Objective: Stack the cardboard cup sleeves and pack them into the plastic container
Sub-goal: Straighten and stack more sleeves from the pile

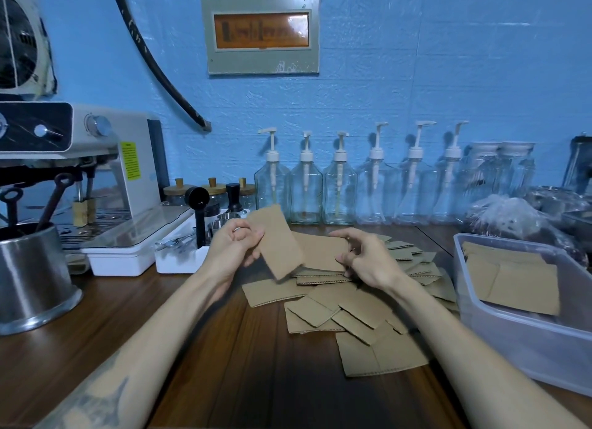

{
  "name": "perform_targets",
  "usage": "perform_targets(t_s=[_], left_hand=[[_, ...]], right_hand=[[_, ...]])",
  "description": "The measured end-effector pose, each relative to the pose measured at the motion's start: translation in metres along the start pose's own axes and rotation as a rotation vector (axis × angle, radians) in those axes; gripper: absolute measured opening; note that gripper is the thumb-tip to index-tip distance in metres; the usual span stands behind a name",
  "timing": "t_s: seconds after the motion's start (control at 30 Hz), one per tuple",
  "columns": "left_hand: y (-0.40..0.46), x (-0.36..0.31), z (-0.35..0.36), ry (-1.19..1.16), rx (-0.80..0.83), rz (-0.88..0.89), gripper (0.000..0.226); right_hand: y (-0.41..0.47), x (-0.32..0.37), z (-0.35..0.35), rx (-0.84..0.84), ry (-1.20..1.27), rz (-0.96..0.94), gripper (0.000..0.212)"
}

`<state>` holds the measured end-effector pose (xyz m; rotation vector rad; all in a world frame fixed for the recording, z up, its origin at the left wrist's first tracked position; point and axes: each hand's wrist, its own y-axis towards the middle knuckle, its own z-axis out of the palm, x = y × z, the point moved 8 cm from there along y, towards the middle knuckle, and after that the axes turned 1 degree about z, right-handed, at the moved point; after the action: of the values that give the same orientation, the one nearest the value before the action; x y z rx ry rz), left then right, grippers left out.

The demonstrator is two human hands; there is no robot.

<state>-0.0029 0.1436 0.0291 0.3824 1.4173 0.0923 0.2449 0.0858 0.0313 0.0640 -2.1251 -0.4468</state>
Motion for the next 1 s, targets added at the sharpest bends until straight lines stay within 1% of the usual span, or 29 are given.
perform_targets(t_s=[0.1, 0.17, 0.2, 0.3, 0.33, 0.37, 0.4, 0.43, 0.53, 0.6, 0.63, 0.7, 0.77, 0.83, 0.93, 1.0], left_hand=[[0.0, 0.005, 0.005, -0.008, 0.044, 0.007, 0.044], [-0.002, 0.012, 0.011, 0.075, 0.094, 0.005, 0.053], [-0.002, 0.015, 0.014, 0.167, 0.106, 0.022, 0.05], [0.0, 0.019, 0.014, 0.566, 0.09, 0.103, 0.026], [0.002, 0.021, 0.014, 0.657, 0.09, 0.117, 0.02], [0.002, 0.024, 0.015, 0.697, 0.095, 0.117, 0.018], [0.002, 0.026, 0.016, 0.698, 0.104, 0.103, 0.021], [0.002, 0.029, 0.017, 0.688, 0.109, 0.089, 0.029], [0.0, 0.027, 0.025, 0.705, 0.138, 0.141, 0.061], [-0.002, 0.025, 0.031, 0.678, 0.186, 0.191, 0.071], [-0.002, 0.023, 0.032, 0.67, 0.202, 0.21, 0.072], [-0.002, 0.021, 0.035, 0.698, 0.227, 0.248, 0.062], [-0.004, 0.018, 0.038, 0.742, 0.221, 0.306, 0.041], [-0.005, 0.011, 0.039, 0.709, 0.198, 0.355, 0.025], [-0.006, 0.01, 0.042, 0.674, 0.196, 0.345, 0.02], [-0.005, 0.016, 0.047, 0.725, 0.23, 0.31, 0.022]], right_hand=[[0.0, 0.001, 0.0, 0.005, 0.004, 0.004, 0.04], [-0.001, 0.0, 0.0, 0.016, 0.005, 0.01, 0.042], [-0.001, -0.001, 0.001, 0.028, 0.003, 0.011, 0.044], [-0.001, 0.0, 0.008, 0.076, 0.013, -0.001, 0.047], [-0.001, 0.001, 0.01, 0.094, 0.025, -0.009, 0.047], [-0.001, 0.002, 0.013, 0.109, 0.038, -0.016, 0.048], [-0.002, 0.004, 0.015, 0.119, 0.047, -0.019, 0.049], [-0.002, 0.005, 0.016, 0.131, 0.049, -0.023, 0.052], [-0.004, 0.011, 0.021, 0.18, 0.027, -0.049, 0.06], [-0.004, 0.012, 0.022, 0.185, 0.035, -0.048, 0.058], [-0.004, 0.012, 0.022, 0.182, 0.041, -0.047, 0.055], [-0.005, 0.014, 0.023, 0.173, 0.031, -0.076, 0.048], [-0.005, 0.016, 0.022, 0.156, 0.023, -0.111, 0.044], [-0.002, 0.017, 0.019, 0.114, 0.048, -0.12, 0.04], [0.0, 0.018, 0.016, 0.073, 0.058, -0.133, 0.039], [-0.002, 0.018, 0.021, 0.09, -0.018, -0.152, 0.041]])
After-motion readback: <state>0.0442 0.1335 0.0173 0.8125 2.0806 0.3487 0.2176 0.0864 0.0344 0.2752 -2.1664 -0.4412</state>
